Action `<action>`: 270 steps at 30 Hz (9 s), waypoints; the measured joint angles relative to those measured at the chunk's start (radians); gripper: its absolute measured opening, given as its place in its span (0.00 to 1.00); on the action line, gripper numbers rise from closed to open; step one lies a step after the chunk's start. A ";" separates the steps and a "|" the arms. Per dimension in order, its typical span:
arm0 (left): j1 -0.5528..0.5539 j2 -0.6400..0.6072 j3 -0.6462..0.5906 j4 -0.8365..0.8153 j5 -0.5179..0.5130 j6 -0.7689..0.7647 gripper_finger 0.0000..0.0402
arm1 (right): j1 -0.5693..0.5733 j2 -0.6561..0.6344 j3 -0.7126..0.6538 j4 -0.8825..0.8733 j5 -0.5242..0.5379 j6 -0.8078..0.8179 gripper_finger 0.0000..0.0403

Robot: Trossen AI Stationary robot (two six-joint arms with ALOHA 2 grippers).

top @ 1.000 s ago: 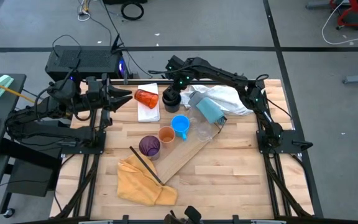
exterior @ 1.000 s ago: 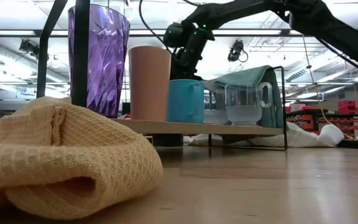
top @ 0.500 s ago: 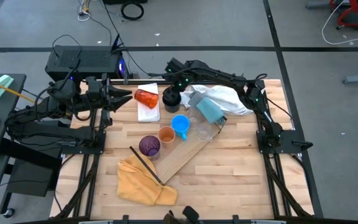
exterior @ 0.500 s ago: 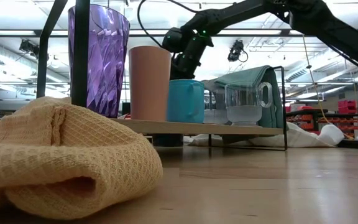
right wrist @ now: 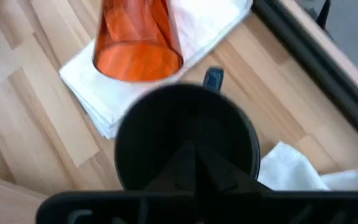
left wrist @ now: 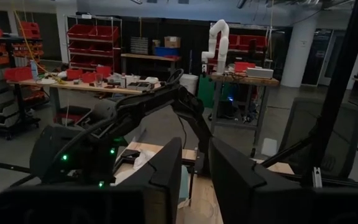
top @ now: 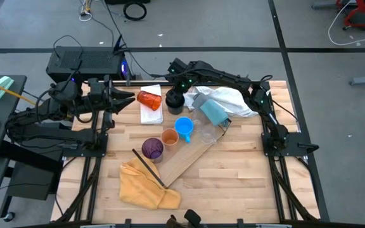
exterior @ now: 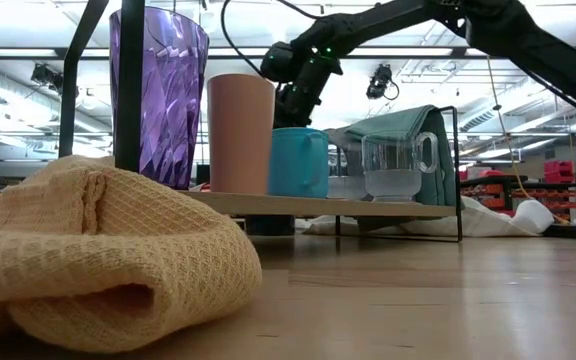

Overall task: Stack small to large cups/mugs on shelf
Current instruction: Remove the black cup from the dark blue mug, then put the dark blue mug on the shelf

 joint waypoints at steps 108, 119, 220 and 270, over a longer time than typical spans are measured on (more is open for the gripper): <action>0.000 0.000 0.000 -0.012 0.000 0.026 0.25 | 0.331 -0.513 0.128 -0.553 0.187 -0.072 0.00; 0.000 0.000 0.000 -0.003 0.000 0.035 0.25 | 0.753 -0.664 -0.330 -0.514 0.226 0.196 0.00; 0.000 0.000 0.000 -0.007 0.000 0.026 0.25 | -0.008 0.010 0.072 -0.093 0.091 0.158 0.33; 0.000 0.000 0.000 -0.019 0.010 0.003 0.25 | -0.008 0.138 0.072 -0.067 0.138 0.091 0.04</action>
